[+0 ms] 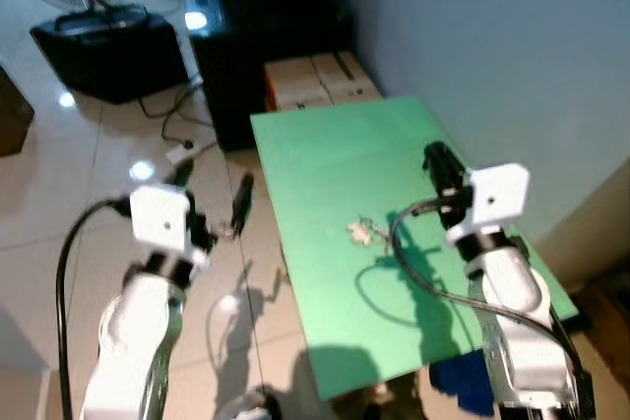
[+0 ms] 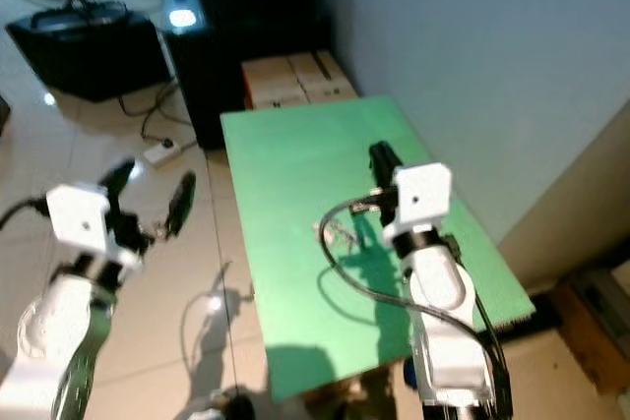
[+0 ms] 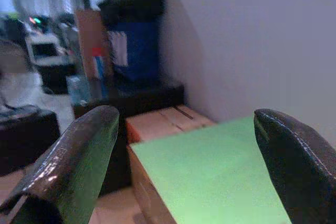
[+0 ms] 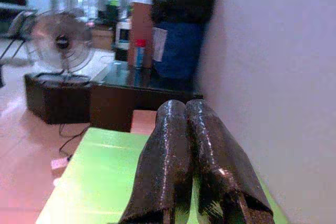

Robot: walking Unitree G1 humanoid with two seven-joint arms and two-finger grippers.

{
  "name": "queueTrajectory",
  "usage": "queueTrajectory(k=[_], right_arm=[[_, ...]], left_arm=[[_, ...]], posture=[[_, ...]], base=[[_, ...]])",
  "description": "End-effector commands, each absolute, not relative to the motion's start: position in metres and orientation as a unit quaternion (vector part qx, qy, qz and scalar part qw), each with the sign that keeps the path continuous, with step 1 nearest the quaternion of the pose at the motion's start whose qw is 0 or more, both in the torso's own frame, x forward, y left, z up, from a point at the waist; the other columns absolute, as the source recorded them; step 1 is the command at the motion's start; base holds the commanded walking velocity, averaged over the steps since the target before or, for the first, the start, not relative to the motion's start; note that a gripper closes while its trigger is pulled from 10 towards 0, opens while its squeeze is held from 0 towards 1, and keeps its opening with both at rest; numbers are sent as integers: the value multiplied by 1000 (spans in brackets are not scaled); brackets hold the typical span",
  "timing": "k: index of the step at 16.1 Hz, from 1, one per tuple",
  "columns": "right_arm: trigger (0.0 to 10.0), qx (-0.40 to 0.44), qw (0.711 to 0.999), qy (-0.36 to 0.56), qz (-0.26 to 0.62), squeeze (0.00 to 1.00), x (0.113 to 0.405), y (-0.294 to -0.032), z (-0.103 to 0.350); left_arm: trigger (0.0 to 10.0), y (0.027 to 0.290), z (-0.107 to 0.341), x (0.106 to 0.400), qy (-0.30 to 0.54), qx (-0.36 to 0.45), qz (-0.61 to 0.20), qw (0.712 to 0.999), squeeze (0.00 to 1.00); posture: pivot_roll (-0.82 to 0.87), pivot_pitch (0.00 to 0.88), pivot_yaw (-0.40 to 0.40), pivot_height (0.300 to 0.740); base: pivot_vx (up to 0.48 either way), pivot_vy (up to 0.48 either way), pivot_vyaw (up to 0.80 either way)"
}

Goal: Hang keys on a hook

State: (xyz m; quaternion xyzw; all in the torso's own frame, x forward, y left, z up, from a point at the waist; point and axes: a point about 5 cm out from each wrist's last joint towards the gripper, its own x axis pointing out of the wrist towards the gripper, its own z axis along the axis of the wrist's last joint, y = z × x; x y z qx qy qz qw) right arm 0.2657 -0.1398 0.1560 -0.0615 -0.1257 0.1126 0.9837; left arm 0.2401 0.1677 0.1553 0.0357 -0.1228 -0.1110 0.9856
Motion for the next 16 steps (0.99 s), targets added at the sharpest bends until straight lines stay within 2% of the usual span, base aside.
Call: queueTrajectory(k=[1, 8, 16], right_arm=[[10000, -83, 979, -126, 134, 0, 266, -131, 159], [10000, -107, 974, -71, 188, 0, 264, -115, 141], [10000, -100, 975, -34, 195, 0, 260, -106, 124]], left_arm=[[10000, 171, 155, 242, -116, 56, -107, 986, 0], [10000, 163, 149, 244, -97, 78, -85, 989, 0], [10000, 193, 146, 242, -49, 93, -42, 994, 0]], posture=[[-36, 9, 11, 740], [-22, 8, -18, 740], [-1, 0, -36, 740]], base=[[0, 0, 800], [0, 0, 800], [0, 0, 800]])
